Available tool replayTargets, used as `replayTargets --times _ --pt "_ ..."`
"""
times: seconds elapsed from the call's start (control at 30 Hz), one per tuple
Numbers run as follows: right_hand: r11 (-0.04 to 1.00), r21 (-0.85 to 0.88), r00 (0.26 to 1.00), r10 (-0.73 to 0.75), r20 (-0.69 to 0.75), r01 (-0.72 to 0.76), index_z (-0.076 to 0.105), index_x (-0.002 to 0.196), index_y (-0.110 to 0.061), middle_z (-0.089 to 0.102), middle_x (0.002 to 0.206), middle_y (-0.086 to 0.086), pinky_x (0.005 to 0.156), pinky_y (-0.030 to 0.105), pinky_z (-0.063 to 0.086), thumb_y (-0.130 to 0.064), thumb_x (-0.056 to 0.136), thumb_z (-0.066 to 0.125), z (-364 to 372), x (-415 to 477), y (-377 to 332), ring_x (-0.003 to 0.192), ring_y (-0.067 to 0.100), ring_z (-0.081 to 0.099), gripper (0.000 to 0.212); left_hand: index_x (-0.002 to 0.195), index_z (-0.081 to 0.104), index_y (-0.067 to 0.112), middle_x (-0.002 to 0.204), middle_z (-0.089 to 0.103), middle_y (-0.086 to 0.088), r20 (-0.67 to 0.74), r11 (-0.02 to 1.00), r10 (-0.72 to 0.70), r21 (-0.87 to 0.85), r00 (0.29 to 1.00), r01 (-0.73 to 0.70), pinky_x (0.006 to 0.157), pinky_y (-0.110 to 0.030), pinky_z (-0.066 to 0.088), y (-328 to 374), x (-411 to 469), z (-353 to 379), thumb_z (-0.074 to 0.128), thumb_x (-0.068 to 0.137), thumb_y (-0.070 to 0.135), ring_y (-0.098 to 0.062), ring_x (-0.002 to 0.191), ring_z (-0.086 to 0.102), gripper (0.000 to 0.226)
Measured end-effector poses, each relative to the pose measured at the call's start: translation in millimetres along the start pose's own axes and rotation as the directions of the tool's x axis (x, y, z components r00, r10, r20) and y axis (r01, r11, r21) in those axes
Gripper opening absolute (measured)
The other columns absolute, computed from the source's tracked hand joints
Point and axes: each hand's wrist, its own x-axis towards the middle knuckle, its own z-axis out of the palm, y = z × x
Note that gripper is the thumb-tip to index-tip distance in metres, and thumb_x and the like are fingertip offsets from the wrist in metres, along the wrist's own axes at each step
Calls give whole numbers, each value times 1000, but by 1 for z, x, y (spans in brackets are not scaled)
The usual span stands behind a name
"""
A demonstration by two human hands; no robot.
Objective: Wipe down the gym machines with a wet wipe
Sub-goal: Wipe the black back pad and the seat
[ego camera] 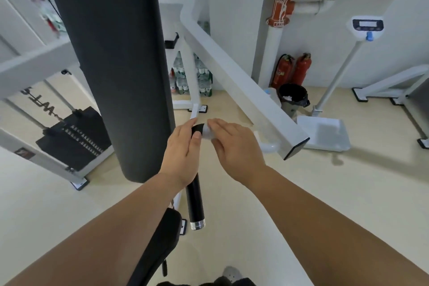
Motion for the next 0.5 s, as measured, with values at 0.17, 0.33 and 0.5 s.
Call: replayTargets --times 0.17,0.33,0.5 --pt "983 77 979 -158 -126 168 68 128 -8 68 130 10 103 48 51 2 83 56 1 16 -4 116 32 66 48 153 34 28 153 38 7 34 998 -35 49 999 33 117 -29 22 -14 -9 -24 29 108 39 -11 142 31 47" --pt "984 179 999 3 -36 3 70 120 -12 71 112 6 95 46 51 0 92 54 -4 55 -37 105 29 61 34 150 39 27 150 41 7 -52 995 -39 85 998 43 113 -26 23 -32 2 -70 27 108 38 -7 138 33 45" --pt "949 314 987 67 -147 -18 68 123 -15 71 117 0 97 24 44 -16 102 41 1 108 -106 108 17 62 34 151 36 31 151 38 10 -64 997 11 82 998 -6 114 -28 25 -58 24 -123 28 108 39 -9 140 32 45"
